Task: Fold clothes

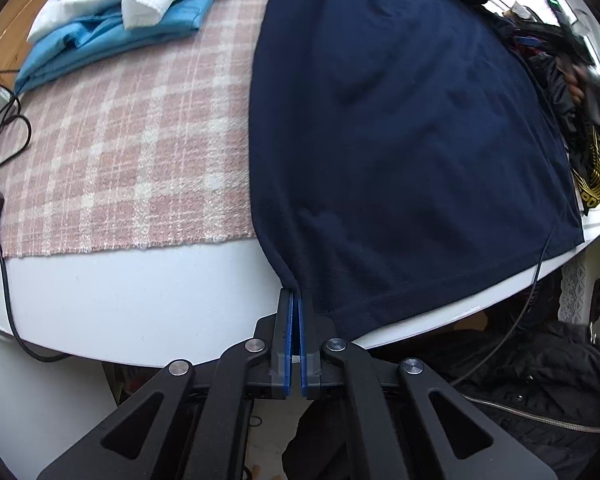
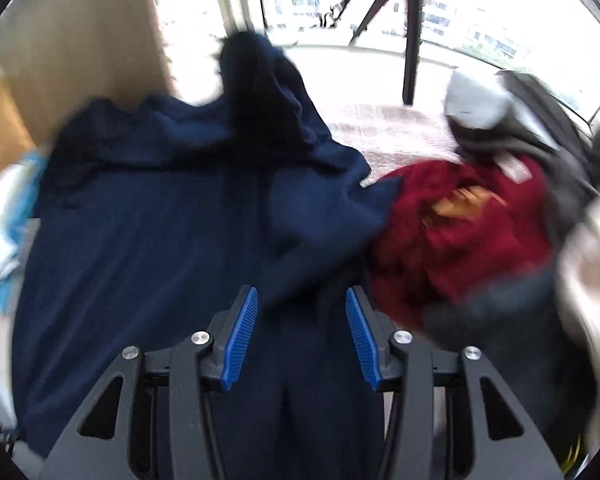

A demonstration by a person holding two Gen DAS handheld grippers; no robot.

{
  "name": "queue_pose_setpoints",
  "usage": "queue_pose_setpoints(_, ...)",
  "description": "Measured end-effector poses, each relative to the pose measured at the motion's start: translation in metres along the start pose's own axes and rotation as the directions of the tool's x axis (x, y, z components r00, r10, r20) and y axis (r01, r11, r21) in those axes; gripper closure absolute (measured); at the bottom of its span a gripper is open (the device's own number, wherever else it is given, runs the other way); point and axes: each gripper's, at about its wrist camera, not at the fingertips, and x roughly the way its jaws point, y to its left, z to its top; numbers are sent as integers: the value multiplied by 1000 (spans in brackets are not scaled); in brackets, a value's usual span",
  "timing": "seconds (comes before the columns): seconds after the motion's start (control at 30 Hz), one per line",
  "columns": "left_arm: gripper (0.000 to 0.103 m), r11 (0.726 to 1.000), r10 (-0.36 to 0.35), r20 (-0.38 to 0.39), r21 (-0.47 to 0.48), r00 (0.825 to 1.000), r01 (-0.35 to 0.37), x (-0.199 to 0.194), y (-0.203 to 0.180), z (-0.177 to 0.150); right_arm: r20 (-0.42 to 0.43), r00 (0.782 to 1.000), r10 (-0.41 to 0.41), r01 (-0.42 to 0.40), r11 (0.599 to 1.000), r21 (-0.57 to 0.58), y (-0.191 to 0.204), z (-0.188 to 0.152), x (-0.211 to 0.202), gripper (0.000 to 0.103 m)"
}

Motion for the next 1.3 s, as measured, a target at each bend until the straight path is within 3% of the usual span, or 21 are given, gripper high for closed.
queue_pose_setpoints(0.03, 101, 1000, 0, -4, -9, 1000, 0, 0, 3, 1, -36, 999, -25, 25, 1000, 6, -1, 9, 14, 57)
queue_pose_setpoints(0.1, 101, 1000, -4, -9, -23, 1000, 4, 0, 9, 2, -60, 998, -3, 5, 999, 36, -11, 20, 22, 70)
queue_pose_setpoints(0.13, 101, 1000, -8, -11, -28, 1000, 8, 0, 11, 3, -33, 999, 25, -23, 998, 59, -19, 26, 14, 92)
queue_pose_setpoints(0.2, 101, 999, -12, -17, -35, 1000, 11, 0, 15, 5, 26, 999, 47, -49, 995, 83, -33, 36, -5, 92)
queue_pose_setpoints(0.3, 101, 999, -18, -26, -34, 999, 18, 2, 17, 7, 132, 983, -126, 124, 992, 26, -50, 54, -42, 92)
queue_pose_setpoints(0.37, 101, 999, -21, -29, -33, 999, 20, 2, 18, 9, 132, 970, -206, 203, 978, 39, -66, 65, -49, 92)
queue_pose_setpoints(0.47, 101, 1000, -19, -31, -24, 999, 18, -1, 19, 11, 39, 988, -151, 148, 987, 61, -84, 71, -33, 87)
queue_pose_setpoints(0.6, 101, 1000, -3, -38, -14, 999, 3, -4, 23, 11, 118, 980, -159, 149, 985, 87, -93, 53, -63, 73)
queue_pose_setpoints(0.7, 101, 1000, 2, -29, -9, 1000, -2, -9, 24, 11, 172, 982, -78, 59, 992, 109, -107, 16, -101, 72)
queue_pose_setpoints(0.77, 101, 1000, 3, -18, -11, 1000, -4, -12, 26, 10, 193, 981, -2, -20, 993, 115, -116, -16, -126, 63)
queue_pose_setpoints(0.9, 101, 1000, 1, 7, -18, 1000, -1, -18, 30, 8, 135, 990, 49, -59, 996, 73, -107, -111, -150, 60)
queue_pose_setpoints(1.0, 101, 1000, 11, 18, -14, 1000, -11, -20, 31, 7, 27, 998, 60, -62, 994, 90, -100, -194, -140, 60)
queue_pose_setpoints(1.1, 101, 1000, 14, 25, -6, 1000, -14, -23, 32, 6, -77, 992, 96, -84, 985, 148, -95, -253, -117, 60)
queue_pose_setpoints(1.2, 101, 1000, 12, 36, 5, 999, -12, -27, 32, 6, -129, 982, 138, -112, 976, 189, -90, -285, -97, 60)
queue_pose_setpoints(1.3, 101, 1000, 17, 48, 12, 999, -18, -31, 34, 3, -136, 974, 183, -154, 968, 201, -84, -294, -90, 60)
